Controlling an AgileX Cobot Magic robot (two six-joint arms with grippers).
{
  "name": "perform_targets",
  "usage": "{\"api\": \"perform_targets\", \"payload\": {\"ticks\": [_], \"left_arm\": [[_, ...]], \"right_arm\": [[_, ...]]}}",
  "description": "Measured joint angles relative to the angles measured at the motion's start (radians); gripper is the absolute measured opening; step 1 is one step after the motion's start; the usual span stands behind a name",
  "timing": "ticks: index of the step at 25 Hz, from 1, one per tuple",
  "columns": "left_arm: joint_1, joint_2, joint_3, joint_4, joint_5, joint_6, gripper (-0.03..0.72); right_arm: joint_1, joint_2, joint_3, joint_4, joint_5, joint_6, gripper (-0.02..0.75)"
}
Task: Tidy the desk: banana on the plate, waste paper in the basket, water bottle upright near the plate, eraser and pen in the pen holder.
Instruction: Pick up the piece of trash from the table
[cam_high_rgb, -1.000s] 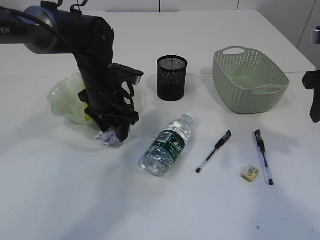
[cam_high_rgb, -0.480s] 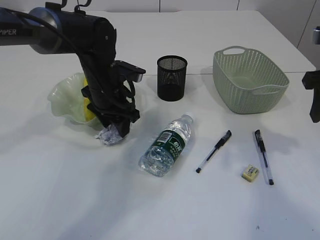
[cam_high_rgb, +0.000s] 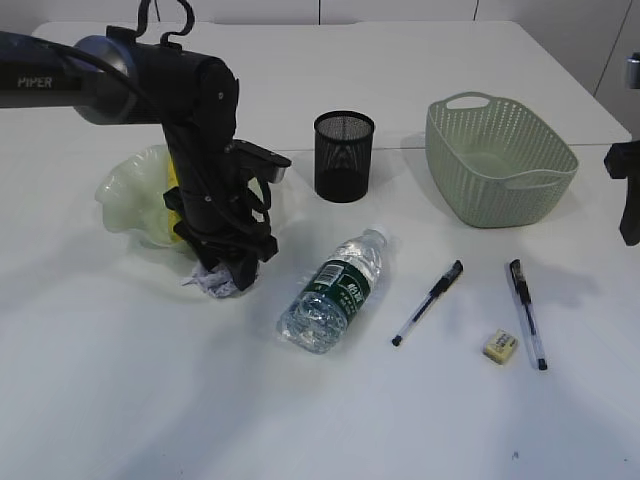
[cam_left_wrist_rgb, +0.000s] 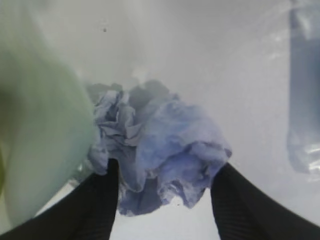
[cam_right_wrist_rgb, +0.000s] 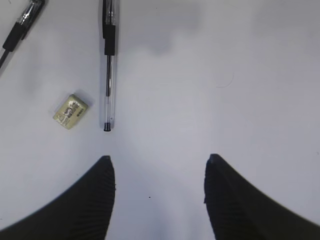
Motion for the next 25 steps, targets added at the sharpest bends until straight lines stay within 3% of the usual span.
{"api": "perform_targets", "payload": {"ticks": [18,25], "left_arm": [[0.000,0.008,-0.005,0.000,0.004,0.015,0.405],[0.000,0.023,-0.008,-0.002,0.011,0.019,0.251]], "right_arm": [[0.000,0.000,0.000,0.000,0.000,0.000,0.428],[0.000,0.000,0.000,0.000,0.000,0.000,0.428]]}}
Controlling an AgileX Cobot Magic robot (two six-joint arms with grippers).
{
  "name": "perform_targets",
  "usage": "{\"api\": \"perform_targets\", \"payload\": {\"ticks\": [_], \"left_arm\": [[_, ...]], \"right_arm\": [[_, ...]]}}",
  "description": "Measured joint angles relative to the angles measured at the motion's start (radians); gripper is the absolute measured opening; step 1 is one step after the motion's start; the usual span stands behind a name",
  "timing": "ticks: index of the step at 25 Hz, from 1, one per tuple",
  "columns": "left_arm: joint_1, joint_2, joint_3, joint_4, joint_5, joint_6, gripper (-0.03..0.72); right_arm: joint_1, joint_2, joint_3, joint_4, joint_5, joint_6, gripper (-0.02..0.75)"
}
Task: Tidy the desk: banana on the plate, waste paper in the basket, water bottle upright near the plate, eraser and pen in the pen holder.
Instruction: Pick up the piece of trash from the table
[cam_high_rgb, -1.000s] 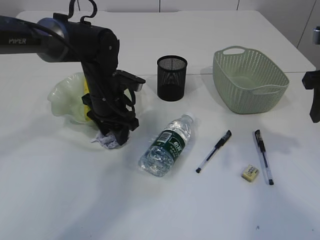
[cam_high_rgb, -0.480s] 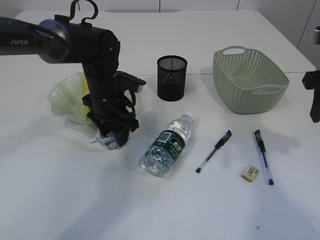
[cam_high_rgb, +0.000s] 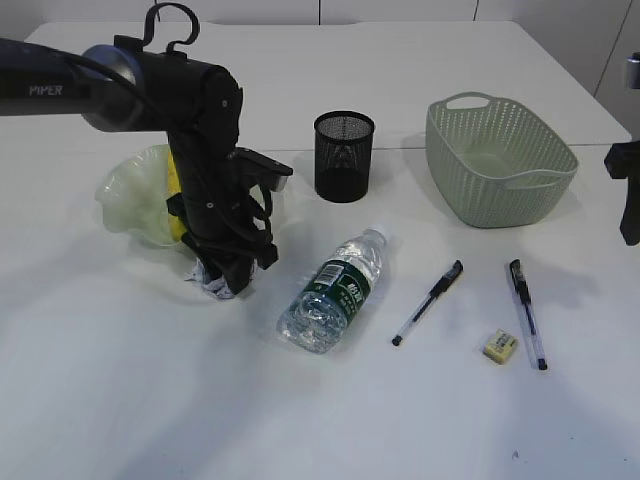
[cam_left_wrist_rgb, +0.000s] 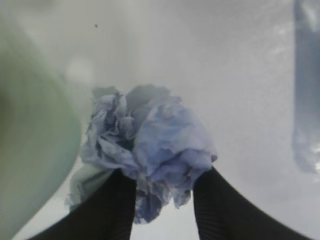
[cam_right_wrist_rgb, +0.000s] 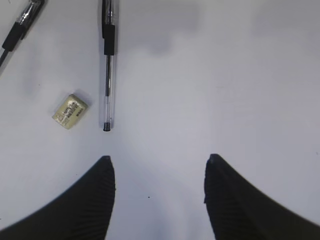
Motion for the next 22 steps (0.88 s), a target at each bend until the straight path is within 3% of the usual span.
{"api": "perform_targets", "payload": {"ticks": [9,14,22], "left_arm": [[0.000,0.015,-0.010,-0.004,0.010,0.002,0.192],[0.000,0.015,-0.012,-0.004,0.020,0.012,0.067],[0.000,0.015,-0.013,-0.014,0.037,0.018,0.048]], "right_arm": [[0.000,0.000,0.000,0.000,0.000,0.000,0.428],[0.000,0.000,0.000,0.000,0.000,0.000,0.428],[0.000,0.000,0.000,-0.002,0.000,0.000,0.428]]}}
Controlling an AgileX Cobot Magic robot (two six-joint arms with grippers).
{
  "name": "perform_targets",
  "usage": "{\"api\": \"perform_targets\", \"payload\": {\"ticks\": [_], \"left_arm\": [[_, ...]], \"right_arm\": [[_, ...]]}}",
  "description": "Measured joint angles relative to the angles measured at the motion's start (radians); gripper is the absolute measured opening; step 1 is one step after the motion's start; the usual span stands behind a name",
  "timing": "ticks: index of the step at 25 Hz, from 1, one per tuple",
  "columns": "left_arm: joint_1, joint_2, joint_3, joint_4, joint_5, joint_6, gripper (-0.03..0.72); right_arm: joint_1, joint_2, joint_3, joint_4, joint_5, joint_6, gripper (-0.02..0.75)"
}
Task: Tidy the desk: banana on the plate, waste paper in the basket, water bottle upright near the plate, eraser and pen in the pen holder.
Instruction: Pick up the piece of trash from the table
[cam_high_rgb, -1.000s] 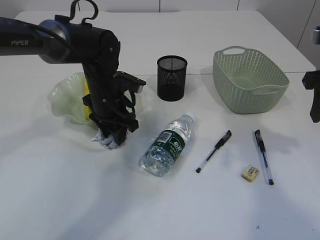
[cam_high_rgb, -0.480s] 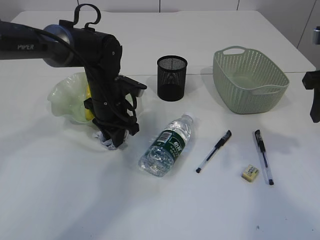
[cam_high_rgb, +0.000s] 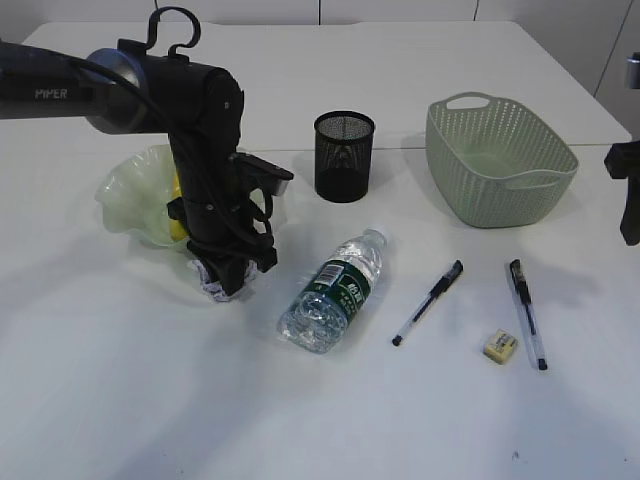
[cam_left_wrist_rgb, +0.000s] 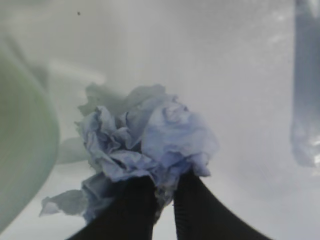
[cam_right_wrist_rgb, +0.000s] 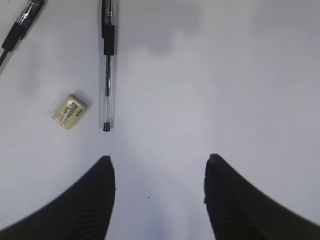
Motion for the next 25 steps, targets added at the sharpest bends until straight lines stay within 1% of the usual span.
{"api": "perform_targets", "payload": {"ticks": [5,11,20,25], "left_arm": [[0.000,0.000,-0.026,-0.047,0.042,0.000,0.045],[-0.004,0.000,-0.110,-0.141,0.076,0.013,0.043],[-0.065,0.000,-0.196,-0.156,0.094,0.023,0.043],[-0.072,0.002,-0.288,-0.161,0.096,0.024,0.043]], "right_arm": [[0.000,0.000,0.000,0.000,0.000,0.000,0.428],[0.000,0.000,0.000,0.000,0.000,0.000,0.428],[0.000,0.000,0.000,0.000,0.000,0.000,0.428],[0.000,0.000,0.000,0.000,0.000,0.000,0.428]]}}
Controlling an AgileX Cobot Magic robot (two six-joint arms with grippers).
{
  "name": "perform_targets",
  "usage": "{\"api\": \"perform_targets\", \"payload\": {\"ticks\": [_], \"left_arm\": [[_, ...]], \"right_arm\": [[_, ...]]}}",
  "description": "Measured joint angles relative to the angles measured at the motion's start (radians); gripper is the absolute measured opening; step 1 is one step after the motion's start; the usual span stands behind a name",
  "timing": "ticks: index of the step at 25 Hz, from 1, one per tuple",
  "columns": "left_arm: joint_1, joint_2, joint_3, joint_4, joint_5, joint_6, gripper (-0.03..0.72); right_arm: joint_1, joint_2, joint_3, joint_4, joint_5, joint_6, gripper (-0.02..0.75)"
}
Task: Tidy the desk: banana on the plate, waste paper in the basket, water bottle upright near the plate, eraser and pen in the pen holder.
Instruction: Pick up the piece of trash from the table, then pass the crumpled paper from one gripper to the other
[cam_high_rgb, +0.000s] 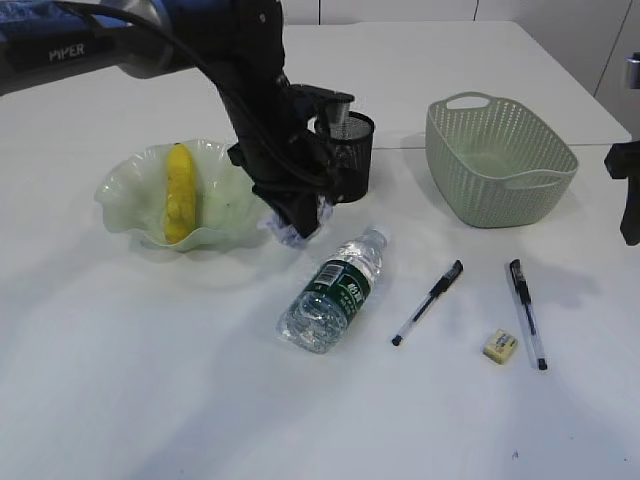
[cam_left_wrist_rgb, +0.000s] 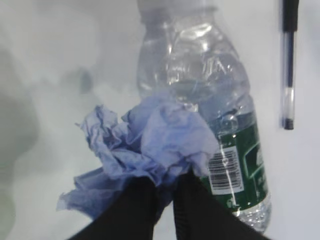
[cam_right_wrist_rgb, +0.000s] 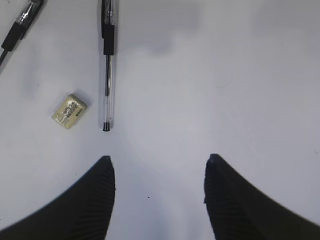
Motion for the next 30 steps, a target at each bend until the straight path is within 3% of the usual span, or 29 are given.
{"api": "perform_targets", "payload": {"ticks": [17,30], "left_arm": [[-0.004,-0.006,-0.326,-0.215,0.024,0.000,0.042],[-0.004,-0.068,-0.436,-0.399,0.032,0.019,0.041]], "right_arm": [[0.000,0.000,0.000,-0.002,0.000,0.000,0.428],[0.000,0.000,0.000,0.041,0.000,-0.004,0.428]]}}
